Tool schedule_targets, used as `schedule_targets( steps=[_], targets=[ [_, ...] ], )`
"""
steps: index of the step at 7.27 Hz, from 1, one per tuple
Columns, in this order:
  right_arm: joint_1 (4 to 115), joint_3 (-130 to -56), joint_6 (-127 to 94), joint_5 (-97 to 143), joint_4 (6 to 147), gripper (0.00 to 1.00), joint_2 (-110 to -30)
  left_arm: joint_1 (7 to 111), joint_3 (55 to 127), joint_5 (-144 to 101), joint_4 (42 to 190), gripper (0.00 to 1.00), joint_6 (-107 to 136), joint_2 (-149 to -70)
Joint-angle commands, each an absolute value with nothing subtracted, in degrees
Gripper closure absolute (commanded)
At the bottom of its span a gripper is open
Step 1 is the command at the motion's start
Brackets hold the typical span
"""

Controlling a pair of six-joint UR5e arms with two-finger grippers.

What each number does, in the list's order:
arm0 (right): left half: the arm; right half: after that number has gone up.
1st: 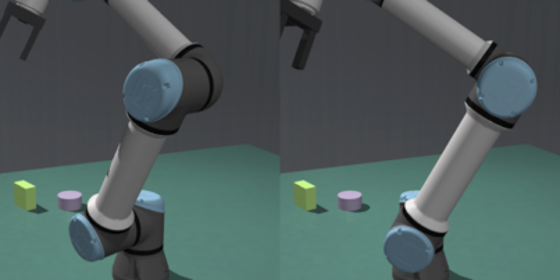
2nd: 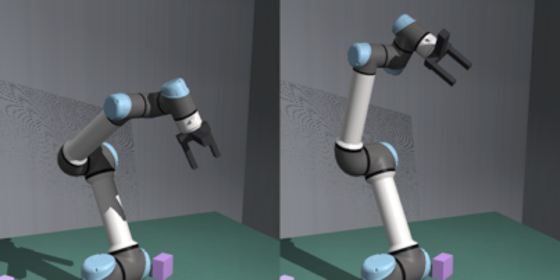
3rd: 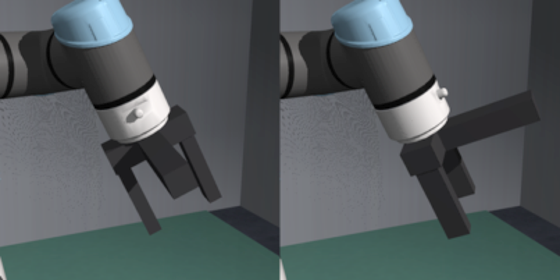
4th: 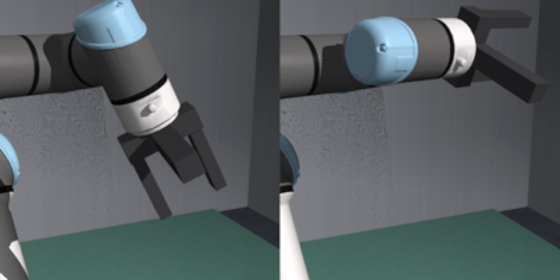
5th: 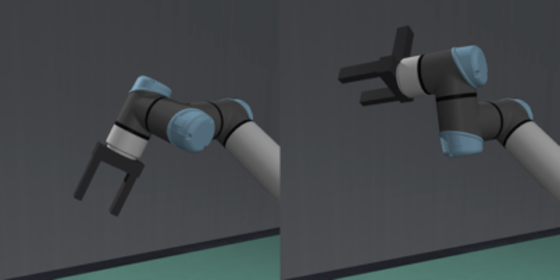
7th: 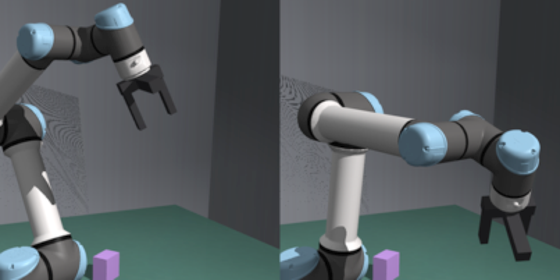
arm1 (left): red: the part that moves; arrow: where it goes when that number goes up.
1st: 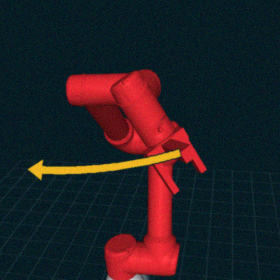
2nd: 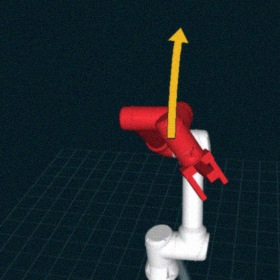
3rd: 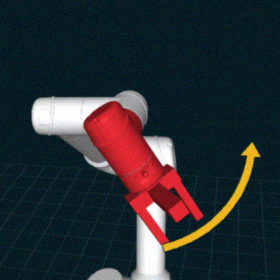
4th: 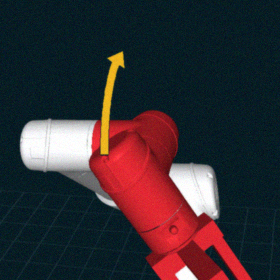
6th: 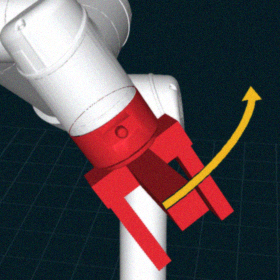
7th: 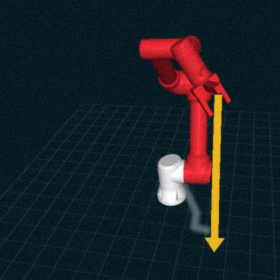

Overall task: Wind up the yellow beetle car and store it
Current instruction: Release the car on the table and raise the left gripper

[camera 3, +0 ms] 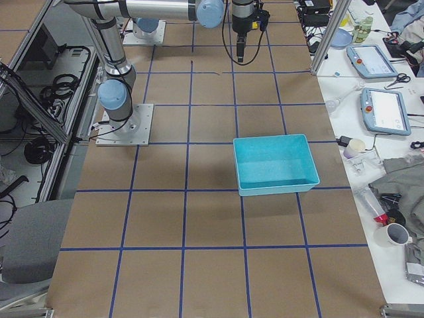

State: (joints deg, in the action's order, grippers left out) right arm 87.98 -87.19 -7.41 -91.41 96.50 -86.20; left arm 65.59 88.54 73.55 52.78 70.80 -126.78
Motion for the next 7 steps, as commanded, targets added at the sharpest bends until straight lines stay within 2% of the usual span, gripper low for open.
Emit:
schedule_targets(
  steps=[1, 2, 3, 6, 7],
  targets=[
    [88.0, -87.2, -7.4, -91.4, 96.5, 0.0, -86.2, 65.6, 88.2, 73.6, 52.6, 0.2, 74.3, -126.7],
    [88.0, -87.2, -7.4, -91.4, 96.5, 0.0, -86.2, 65.7, 88.1, 73.7, 52.5, 0.1, 74.4, -126.1],
    [88.0, -87.2, -7.5, -91.4, 96.5, 0.0, -86.2, 66.1, 87.8, 73.8, 52.5, 0.05, 74.4, -125.8],
    [88.0, -87.2, -7.4, -91.4, 96.5, 0.0, -86.2, 67.0, 87.1, 74.2, 53.2, 0.05, 70.6, -123.9],
    [88.0, -87.2, -7.4, -91.4, 96.5, 0.0, -86.2, 68.6, 87.1, 74.5, 53.3, 0.04, 61.6, -122.5]
  ],
)
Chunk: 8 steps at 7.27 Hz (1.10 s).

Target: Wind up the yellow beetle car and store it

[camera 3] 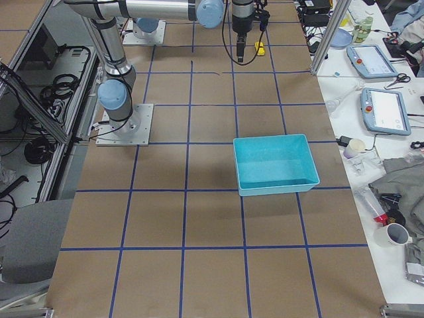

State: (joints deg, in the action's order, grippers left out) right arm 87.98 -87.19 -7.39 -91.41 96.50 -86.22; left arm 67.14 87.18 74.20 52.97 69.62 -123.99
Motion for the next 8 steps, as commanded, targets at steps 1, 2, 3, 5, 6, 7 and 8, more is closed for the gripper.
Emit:
schedule_targets(
  steps=[1, 2, 3, 5, 6, 7, 8],
  targets=[
    [88.0, -87.2, -7.4, -91.4, 96.5, 0.0, -86.2, 71.0, 86.9, 77.3, 53.3, 0.03, 52.0, -121.0],
    [88.0, -87.2, -7.4, -91.4, 96.5, 0.0, -86.2, 74.5, 86.7, 85.4, 53.3, 0.01, 43.4, -120.2],
    [88.0, -87.2, -7.4, -91.4, 96.5, 0.0, -86.2, 78.2, 86.2, 87.9, 53.4, 0.0, 35.6, -118.8],
    [87.8, -87.3, -6.9, -90.7, 96.3, 0.0, -85.9, 81.0, 85.7, 89.4, 56.9, 0.0, 23.5, -116.0],
    [87.6, -87.2, -2.2, -91.1, 96.6, 0.0, -85.6, 81.8, 85.6, 89.4, 60.2, 0.0, 16.6, -113.4],
    [86.3, -87.1, 12.4, -90.4, 97.0, 0.0, -84.1, 83.1, 85.0, 89.5, 64.6, 0.0, 8.5, -110.4],
    [82.6, -86.3, 22.1, -88.5, 97.0, 0.0, -82.6, 83.3, 84.0, 89.9, 71.5, 0.0, 1.9, -107.7]
  ],
)
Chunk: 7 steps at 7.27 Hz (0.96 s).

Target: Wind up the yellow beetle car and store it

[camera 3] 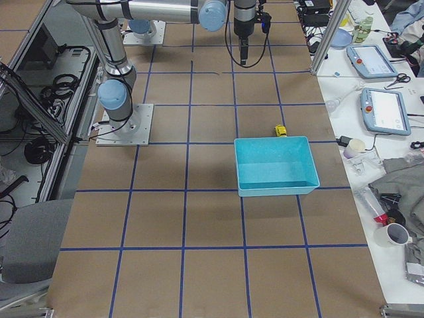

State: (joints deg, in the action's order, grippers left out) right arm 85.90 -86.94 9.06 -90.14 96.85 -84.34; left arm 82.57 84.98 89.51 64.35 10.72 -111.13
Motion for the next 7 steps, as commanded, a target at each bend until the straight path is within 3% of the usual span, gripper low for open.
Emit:
schedule_targets(
  steps=[1, 3, 7],
  targets=[
    [79.6, -86.4, 35.0, -87.4, 97.7, 0.0, -78.8, 83.2, 83.1, 90.0, 76.2, 0.0, -1.1, -105.2],
    [78.6, -81.2, 56.0, -88.2, 100.4, 0.0, -71.1, 83.1, 80.7, 89.8, 87.7, 0.0, -8.0, -100.8],
    [74.4, -74.3, 86.7, -89.6, 111.7, 0.0, -54.3, 83.2, 81.2, 91.4, 90.2, 0.0, -9.4, -96.7]
  ],
)
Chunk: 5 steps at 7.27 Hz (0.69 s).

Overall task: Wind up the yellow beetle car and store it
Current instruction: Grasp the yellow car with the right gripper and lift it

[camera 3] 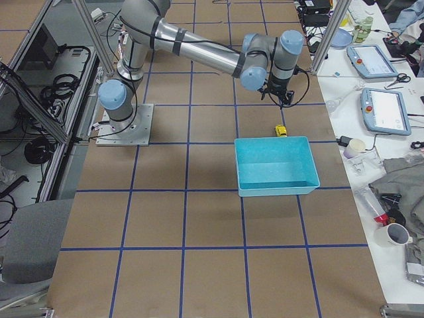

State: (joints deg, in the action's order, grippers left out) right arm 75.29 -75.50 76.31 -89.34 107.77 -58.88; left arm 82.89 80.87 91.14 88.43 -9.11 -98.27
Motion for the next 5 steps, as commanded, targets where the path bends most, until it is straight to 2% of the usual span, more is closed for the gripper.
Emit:
schedule_targets(
  steps=[1, 3, 4, 5],
  targets=[
    [74.4, -73.0, 93.9, -89.8, 114.0, 0.0, -52.2, 83.7, 81.6, 91.4, 92.1, 0.0, -9.8, -96.1],
    [74.4, -72.7, 103.1, -89.0, 117.6, 0.0, -48.4, 83.8, 82.8, 91.4, 92.0, 0.0, -9.9, -96.3],
    [74.4, -72.5, 103.5, -87.8, 118.9, 0.06, -47.9, 83.8, 82.7, 91.2, 91.4, 0.0, -10.3, -96.0],
    [74.4, -72.6, 104.4, -87.3, 120.0, 0.04, -46.7, 83.8, 82.8, 91.3, 92.1, 0.0, -10.2, -95.5]
  ],
)
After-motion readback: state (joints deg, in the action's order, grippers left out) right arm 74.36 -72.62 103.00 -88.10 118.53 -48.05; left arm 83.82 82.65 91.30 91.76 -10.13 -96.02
